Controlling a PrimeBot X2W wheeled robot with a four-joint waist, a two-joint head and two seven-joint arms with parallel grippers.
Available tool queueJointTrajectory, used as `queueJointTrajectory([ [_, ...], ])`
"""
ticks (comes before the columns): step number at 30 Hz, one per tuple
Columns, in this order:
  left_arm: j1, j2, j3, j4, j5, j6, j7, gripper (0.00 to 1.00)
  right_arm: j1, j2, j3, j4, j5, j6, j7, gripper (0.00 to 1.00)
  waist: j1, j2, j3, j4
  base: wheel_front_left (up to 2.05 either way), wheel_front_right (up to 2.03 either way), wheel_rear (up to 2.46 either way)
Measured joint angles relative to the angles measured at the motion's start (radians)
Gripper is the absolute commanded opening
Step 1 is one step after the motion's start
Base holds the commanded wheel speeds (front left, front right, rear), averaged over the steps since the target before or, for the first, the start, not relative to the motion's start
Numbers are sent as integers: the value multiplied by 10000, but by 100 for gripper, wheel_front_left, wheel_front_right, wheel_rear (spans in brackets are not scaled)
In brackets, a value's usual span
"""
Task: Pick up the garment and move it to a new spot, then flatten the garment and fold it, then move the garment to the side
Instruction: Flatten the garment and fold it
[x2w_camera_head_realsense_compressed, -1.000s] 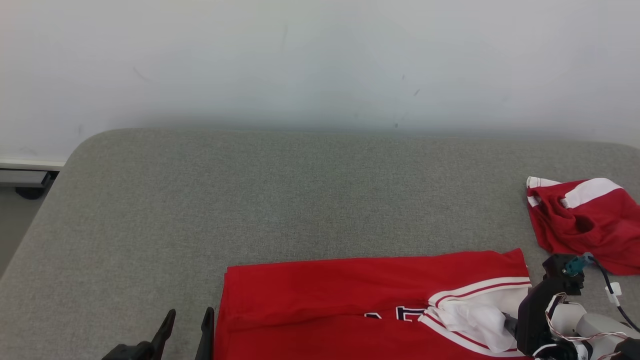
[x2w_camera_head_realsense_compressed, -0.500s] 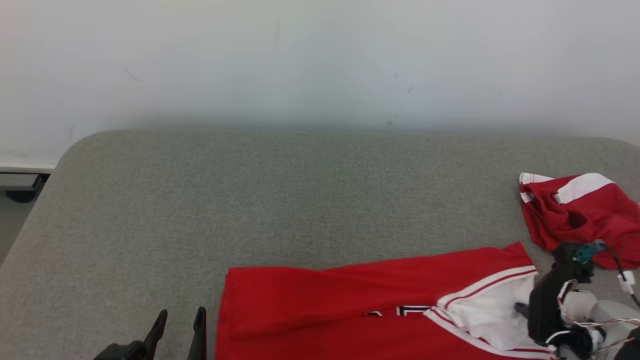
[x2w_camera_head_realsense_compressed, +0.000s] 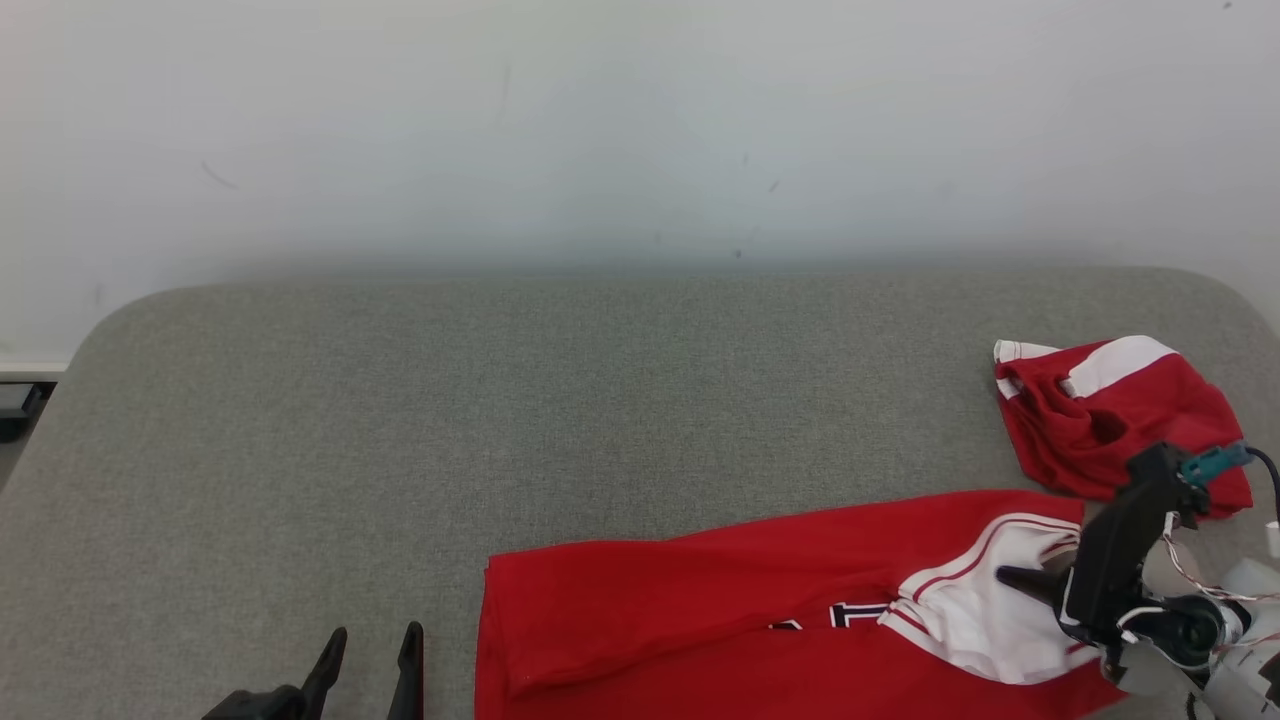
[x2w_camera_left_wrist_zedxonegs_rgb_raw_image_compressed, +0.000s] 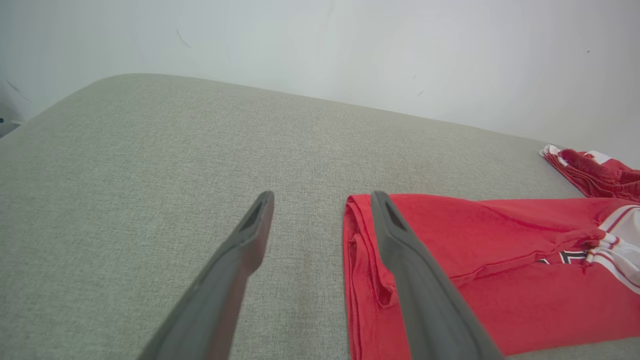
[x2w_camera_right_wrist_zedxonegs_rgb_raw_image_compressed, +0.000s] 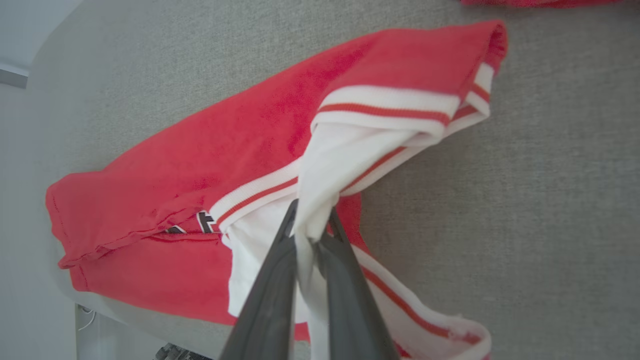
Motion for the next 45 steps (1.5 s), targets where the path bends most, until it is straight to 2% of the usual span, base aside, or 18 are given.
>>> queueJointTrajectory([
  [11,-9,-92,-174,295,-52,-56,31,100,287,6,-706,-1881,1929,82,1772,0,0,0,-196,161,0,0,0],
  [17,-10,-130,-270,422,-54,-98,40,100,442,134,-928,-2746,2477,82,2082,0,0,0,-266,448,0,0,0],
  [22,-18,-222,-347,499,-54,-104,42,100,441,520,-1035,-3206,2688,63,2123,0,0,0,-286,744,0,0,0],
  [38,-333,-491,-746,650,-52,-267,148,100,258,1440,-1089,-3189,2838,-932,1699,0,0,0,-191,1935,0,0,0],
  [45,-511,-596,-834,784,-52,-274,146,100,151,1785,-970,-3104,2826,-1124,1628,0,0,-1,-28,2370,0,0,0],
])
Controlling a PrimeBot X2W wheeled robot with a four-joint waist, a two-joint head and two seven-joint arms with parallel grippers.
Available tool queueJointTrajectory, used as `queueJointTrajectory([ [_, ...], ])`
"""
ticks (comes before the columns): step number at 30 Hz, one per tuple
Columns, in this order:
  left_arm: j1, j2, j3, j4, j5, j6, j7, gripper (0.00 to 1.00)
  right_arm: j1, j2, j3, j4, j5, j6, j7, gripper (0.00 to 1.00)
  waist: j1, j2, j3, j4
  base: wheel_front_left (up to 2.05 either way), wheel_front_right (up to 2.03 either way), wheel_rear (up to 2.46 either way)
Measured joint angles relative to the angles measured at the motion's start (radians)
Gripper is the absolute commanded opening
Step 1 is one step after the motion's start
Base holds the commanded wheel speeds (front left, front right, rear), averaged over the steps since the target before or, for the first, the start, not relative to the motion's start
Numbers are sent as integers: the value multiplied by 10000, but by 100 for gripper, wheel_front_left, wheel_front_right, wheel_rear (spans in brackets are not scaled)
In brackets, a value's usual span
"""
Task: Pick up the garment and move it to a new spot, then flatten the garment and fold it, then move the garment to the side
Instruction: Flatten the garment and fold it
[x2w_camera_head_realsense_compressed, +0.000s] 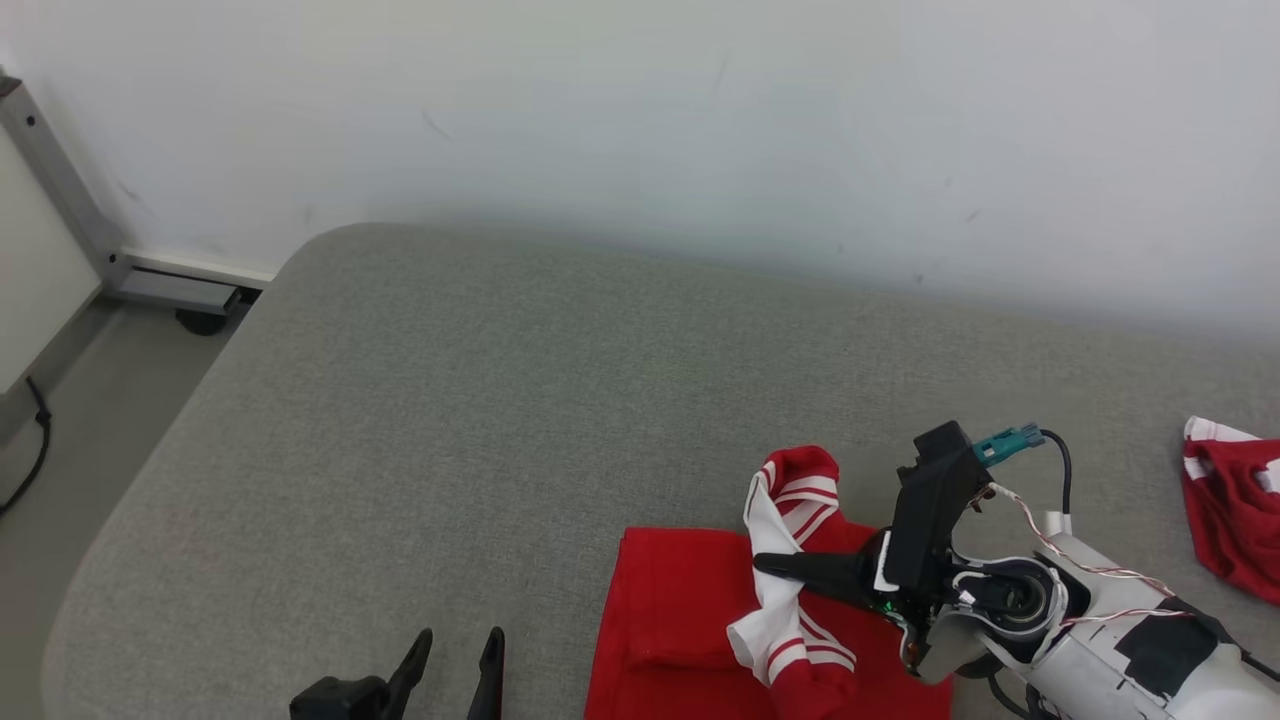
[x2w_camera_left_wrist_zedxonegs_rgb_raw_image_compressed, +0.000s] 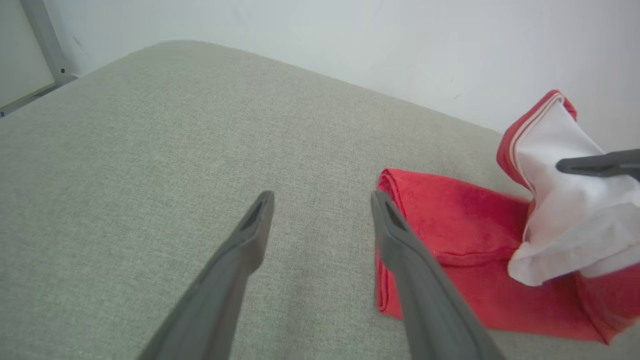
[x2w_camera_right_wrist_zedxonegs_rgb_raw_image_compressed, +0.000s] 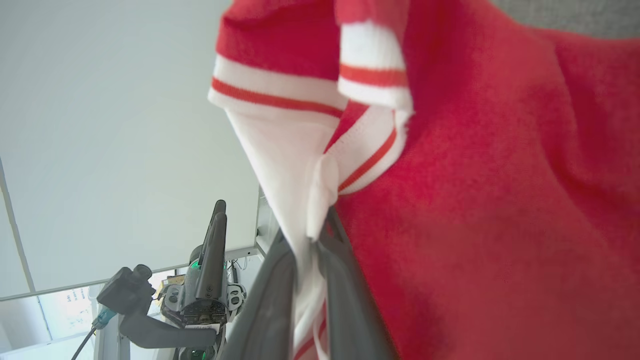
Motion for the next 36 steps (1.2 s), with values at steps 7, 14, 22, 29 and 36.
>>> queueJointTrajectory([
  [7,-108,-40,-71,105,0,0,-2,100,-94,274,144,288,-105,-186,-92,0,0,0,155,273,0,0,0],
  [14,-228,-86,-163,190,0,-8,-33,100,-209,665,234,614,-217,-362,-270,0,0,0,278,417,0,0,0],
  [22,-400,-138,-174,422,-2,-73,-127,100,-388,834,389,1162,-360,-362,-278,45,0,0,353,559,0,0,0],
  [29,-395,-128,-79,556,-17,-59,-207,100,-555,991,336,1530,-387,-290,-360,100,0,0,287,410,0,0,0],
  [36,-330,-29,-21,662,-19,-59,-291,100,-540,102,727,1547,-1455,92,-874,100,0,0,42,86,0,0,0],
])
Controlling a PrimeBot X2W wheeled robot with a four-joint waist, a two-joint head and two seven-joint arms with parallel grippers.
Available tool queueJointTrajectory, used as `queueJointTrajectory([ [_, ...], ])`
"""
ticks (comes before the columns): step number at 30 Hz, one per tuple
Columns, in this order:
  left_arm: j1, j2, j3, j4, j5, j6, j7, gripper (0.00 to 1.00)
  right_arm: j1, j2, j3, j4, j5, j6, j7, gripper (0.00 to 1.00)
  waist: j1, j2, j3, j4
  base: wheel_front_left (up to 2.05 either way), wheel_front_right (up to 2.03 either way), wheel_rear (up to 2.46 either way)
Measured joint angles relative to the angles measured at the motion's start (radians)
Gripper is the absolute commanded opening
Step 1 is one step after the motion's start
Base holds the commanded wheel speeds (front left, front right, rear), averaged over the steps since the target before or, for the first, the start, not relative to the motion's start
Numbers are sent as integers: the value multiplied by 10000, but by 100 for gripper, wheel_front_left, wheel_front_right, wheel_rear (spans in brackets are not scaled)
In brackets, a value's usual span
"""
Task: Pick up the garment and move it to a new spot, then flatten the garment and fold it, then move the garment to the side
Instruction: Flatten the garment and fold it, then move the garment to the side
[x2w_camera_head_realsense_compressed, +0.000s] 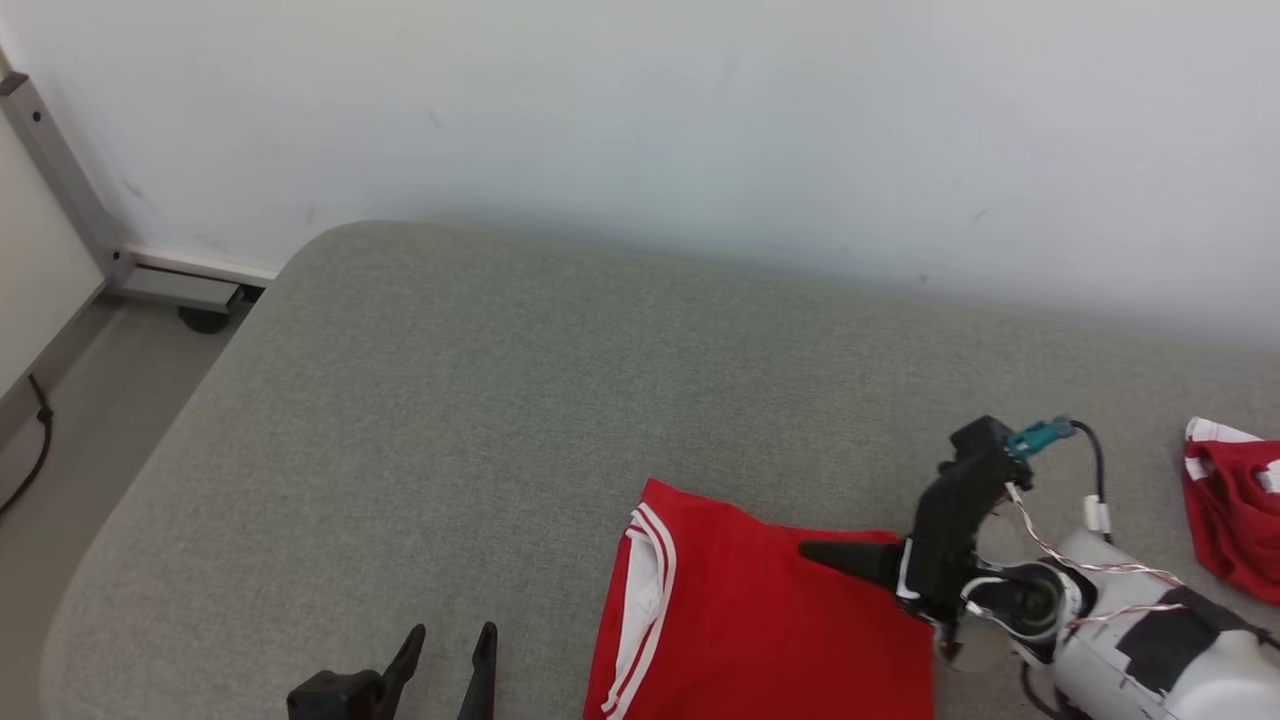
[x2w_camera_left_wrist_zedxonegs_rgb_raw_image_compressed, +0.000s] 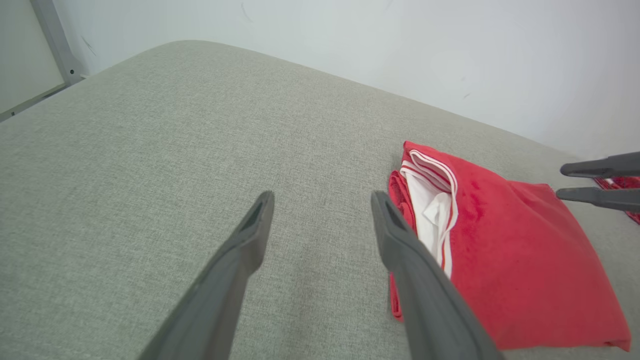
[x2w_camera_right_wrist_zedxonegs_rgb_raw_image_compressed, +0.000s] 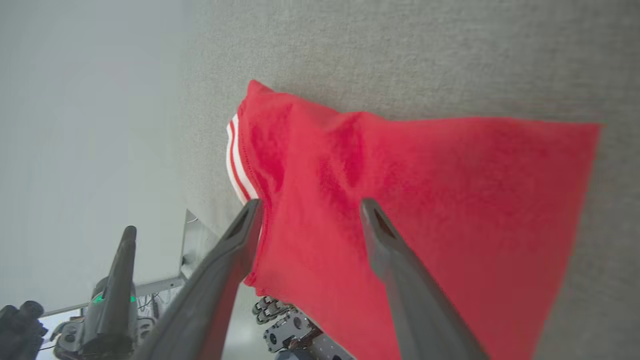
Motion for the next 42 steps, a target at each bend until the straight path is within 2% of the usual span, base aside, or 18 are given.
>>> queueJointTrajectory([
  [4,142,98,125,-92,2,31,-58,100,172,-552,259,-127,-686,90,-420,100,0,0,-110,-247,0,0,0],
  [9,402,159,138,-211,2,73,-94,100,607,-828,679,-447,-1206,73,-642,100,-2,0,-196,-614,0,0,0],
  [16,384,98,-75,-293,6,73,-92,100,893,-1229,932,-685,-1444,-282,-721,100,-2,0,-161,-947,0,0,0],
  [24,210,-29,-372,-228,19,56,-8,100,1030,-1133,874,-640,-1285,-706,-723,100,-1,0,-47,-757,0,0,0],
  [35,129,-67,-405,-184,17,0,-4,100,1038,-840,736,67,-965,-1041,-487,100,-1,0,137,-302,0,0,0],
  [36,129,-75,-407,-184,17,0,-6,100,1040,-823,706,102,-894,-1064,-474,94,-1,0,157,-279,0,0,0],
  [37,129,-81,-403,-180,17,0,-6,100,1038,-796,663,173,-790,-1068,-437,52,-1,0,178,-260,0,0,0],
  [38,129,-84,-397,-176,17,0,-6,100,1037,-761,631,253,-736,-1068,-435,33,-1,-1,194,-243,0,0,0],
  [39,129,-88,-391,-174,15,0,-15,100,1039,-731,573,297,-683,-1068,-435,0,-1,-1,206,-234,0,0,0],
  [42,130,-94,-341,-171,12,33,-35,100,1044,-589,491,349,-508,-1070,-270,0,0,0,240,-236,0,0,0],
])
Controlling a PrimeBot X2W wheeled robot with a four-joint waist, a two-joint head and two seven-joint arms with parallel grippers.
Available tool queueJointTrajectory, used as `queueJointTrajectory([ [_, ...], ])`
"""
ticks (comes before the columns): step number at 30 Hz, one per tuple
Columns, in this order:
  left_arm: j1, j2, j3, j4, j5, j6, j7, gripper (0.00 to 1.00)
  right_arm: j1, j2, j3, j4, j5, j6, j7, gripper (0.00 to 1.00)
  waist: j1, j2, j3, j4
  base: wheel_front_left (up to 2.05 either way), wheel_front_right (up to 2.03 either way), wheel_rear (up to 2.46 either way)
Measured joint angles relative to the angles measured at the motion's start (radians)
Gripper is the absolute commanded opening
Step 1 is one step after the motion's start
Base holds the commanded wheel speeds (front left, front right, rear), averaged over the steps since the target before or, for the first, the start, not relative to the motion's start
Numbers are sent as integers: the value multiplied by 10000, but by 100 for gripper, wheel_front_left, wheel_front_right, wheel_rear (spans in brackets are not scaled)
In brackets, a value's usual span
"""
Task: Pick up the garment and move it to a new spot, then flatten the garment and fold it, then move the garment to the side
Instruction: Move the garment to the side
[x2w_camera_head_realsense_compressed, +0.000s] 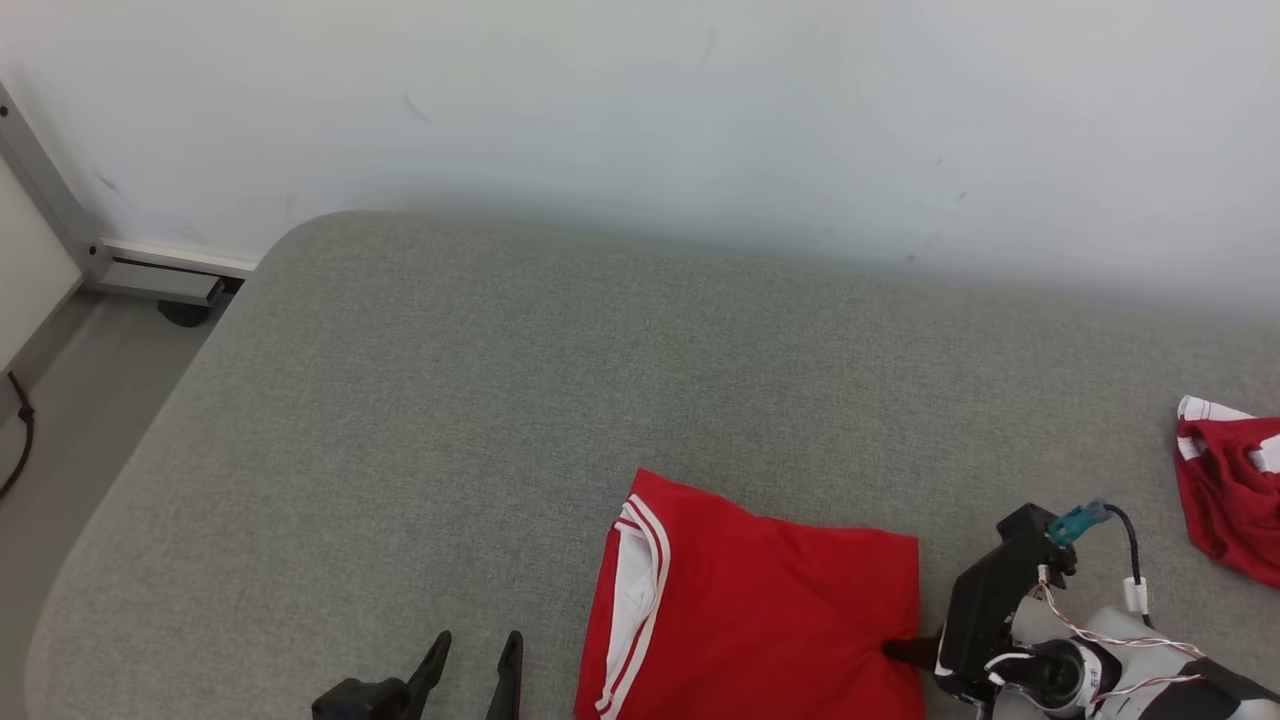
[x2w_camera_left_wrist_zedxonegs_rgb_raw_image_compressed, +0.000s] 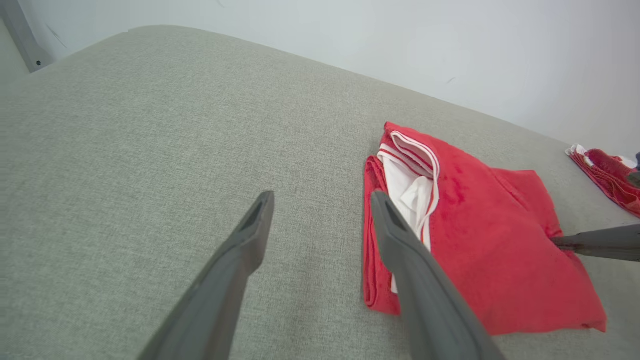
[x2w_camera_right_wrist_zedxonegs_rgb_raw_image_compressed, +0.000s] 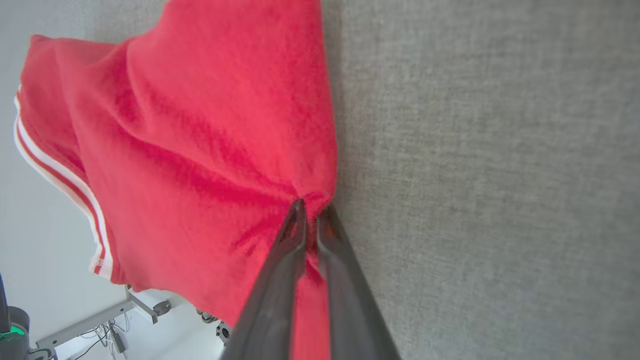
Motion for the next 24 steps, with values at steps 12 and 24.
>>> queueJointTrajectory([
  [12,-9,-6,144,81,-10,40,-61,100,-1207,48,-58,31,-142,100,541,0,1,0,48,-276,0,0,0],
  [24,-29,-125,-63,-46,-12,44,-146,100,-3194,-663,-186,589,-654,-2,1035,0,1,1,627,-368,0,0,0],
])
